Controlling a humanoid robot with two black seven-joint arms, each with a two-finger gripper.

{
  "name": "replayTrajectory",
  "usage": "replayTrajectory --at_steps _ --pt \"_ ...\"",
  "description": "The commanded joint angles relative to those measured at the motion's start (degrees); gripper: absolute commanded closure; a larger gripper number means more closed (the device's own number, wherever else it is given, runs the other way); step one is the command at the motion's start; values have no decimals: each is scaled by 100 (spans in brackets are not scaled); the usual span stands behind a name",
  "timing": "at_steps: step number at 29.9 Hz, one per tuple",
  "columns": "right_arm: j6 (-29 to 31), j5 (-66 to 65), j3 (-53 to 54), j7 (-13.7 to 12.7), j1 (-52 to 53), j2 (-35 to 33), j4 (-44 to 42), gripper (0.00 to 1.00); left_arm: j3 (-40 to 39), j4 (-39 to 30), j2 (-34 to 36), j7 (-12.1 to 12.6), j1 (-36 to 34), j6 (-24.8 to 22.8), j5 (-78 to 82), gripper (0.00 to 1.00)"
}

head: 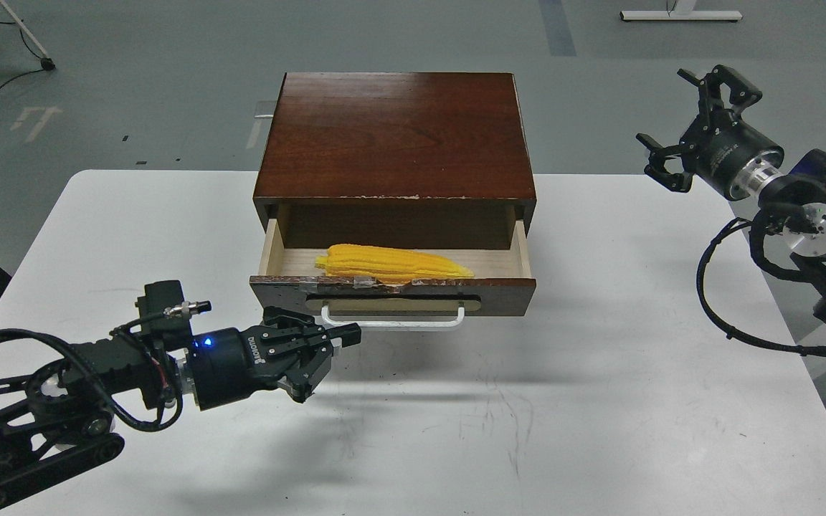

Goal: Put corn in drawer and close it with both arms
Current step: 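Push the drawer front away from the robot with the left gripper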

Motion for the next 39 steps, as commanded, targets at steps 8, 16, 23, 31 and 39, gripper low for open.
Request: replayTrajectory --at_steps 8,16,23,31,39 --pt "9 7 1 -1 0 -52 0 1 -10 153 -159 3 -99 -102 -7 100" --pt "18 7 1 -1 0 -52 9 1 -194 250 -168 3 -249 -102 -7 100" --pt "18 7 1 -1 0 -52 9 1 -274 452 -186 3 -301 -93 -7 100" --pt "18 -2 1 -1 -8 -52 0 1 -273 496 -388 3 -345 -93 -7 100" --pt "35 -2 -16 -1 -70 -70 0 1 -282 172 -89 3 -345 -58 -235 100"
